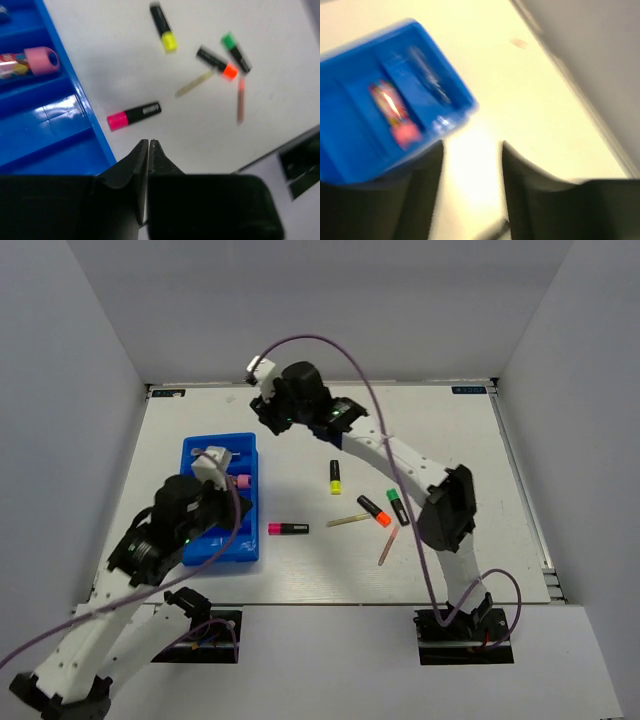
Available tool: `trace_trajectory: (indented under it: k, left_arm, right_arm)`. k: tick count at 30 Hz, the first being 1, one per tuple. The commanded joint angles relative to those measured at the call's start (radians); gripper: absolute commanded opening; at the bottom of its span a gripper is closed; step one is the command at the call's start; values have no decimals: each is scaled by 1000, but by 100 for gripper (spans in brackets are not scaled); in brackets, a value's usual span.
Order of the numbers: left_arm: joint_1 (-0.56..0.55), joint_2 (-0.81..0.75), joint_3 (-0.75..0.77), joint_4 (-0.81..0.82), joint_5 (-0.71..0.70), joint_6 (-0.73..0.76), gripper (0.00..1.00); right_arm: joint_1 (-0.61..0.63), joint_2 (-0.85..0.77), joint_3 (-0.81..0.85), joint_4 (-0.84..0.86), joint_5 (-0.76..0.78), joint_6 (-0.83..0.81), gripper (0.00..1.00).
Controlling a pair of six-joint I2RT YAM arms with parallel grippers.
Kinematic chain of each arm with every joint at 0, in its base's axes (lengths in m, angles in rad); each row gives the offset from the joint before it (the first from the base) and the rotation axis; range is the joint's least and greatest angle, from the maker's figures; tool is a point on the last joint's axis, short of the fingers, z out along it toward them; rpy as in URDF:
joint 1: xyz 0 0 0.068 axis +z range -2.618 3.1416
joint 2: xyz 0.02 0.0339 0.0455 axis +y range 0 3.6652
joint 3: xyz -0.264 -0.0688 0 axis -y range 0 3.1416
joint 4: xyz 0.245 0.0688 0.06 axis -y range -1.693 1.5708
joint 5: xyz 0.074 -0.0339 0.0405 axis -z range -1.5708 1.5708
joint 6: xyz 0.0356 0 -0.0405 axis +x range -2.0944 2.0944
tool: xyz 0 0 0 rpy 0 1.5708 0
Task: Sort the stationery into containers
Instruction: Pick up the pen from the center of the board.
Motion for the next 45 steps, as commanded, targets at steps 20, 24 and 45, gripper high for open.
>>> trace_trajectory:
  k: [20,24,45]
  left_arm:
    - [-218,1215,555,-405,181,856,71]
    - [-214,1268,535,-324,100,887,71]
    - [-174,1391,433,-224,53,907,40]
  right_arm:
    - [-497,-986,-1139,-410,-580,-226,65]
    - [-523,-1010,-1169,-399,-590,-231,65]
    - [-566,-1030,-1166,-426,-671,-239,65]
